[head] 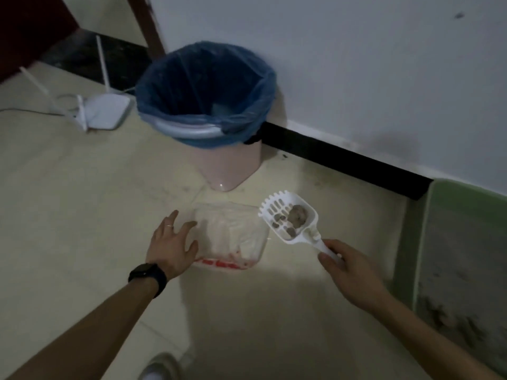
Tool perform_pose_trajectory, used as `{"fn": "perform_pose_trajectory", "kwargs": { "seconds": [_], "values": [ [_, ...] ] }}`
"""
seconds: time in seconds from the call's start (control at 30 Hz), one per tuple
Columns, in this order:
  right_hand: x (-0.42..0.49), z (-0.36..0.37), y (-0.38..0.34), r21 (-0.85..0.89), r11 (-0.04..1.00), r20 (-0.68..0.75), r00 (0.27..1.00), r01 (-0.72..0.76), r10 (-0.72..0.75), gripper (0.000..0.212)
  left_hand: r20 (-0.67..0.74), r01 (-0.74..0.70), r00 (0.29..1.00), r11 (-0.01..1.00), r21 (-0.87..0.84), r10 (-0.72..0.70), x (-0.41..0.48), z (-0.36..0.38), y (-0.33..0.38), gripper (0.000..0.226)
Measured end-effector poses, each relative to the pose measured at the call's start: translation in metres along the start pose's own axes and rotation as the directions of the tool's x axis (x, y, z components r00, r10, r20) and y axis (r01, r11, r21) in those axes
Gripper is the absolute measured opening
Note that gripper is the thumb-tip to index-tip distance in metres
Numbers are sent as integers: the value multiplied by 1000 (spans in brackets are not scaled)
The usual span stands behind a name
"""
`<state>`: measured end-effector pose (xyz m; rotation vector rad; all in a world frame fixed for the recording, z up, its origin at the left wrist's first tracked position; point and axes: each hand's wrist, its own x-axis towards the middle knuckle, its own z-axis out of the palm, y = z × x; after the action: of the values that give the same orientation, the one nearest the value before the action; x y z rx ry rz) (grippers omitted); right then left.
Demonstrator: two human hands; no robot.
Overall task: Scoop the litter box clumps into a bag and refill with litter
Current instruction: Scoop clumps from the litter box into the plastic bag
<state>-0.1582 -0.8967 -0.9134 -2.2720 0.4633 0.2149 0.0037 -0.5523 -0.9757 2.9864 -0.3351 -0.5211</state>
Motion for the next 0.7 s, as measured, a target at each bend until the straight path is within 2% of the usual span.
{"fn": "perform_pose_trajectory", "kwargs": {
  "seconds": [0.2, 0.37, 0.53, 0.7],
  "values": [
    [30, 55, -32, -198, 979, 134, 991, 55, -28, 25, 179, 54, 983, 991, -118, -33, 13, 24, -13, 76],
    [50, 58, -39, -443, 895, 184, 982, 47, 39, 29, 179, -48, 982, 995, -83, 62, 27, 29, 17, 92],
    [70, 30, -46, -662, 749, 78, 997, 30, 29, 27, 121, -66, 989, 991, -115, 80, 47, 25, 63, 95],
    [87, 1, -58, -869, 489, 32, 994, 79, -104, 43, 37, -42, 998, 987, -156, 48, 63, 20, 91, 98]
  ]
}}
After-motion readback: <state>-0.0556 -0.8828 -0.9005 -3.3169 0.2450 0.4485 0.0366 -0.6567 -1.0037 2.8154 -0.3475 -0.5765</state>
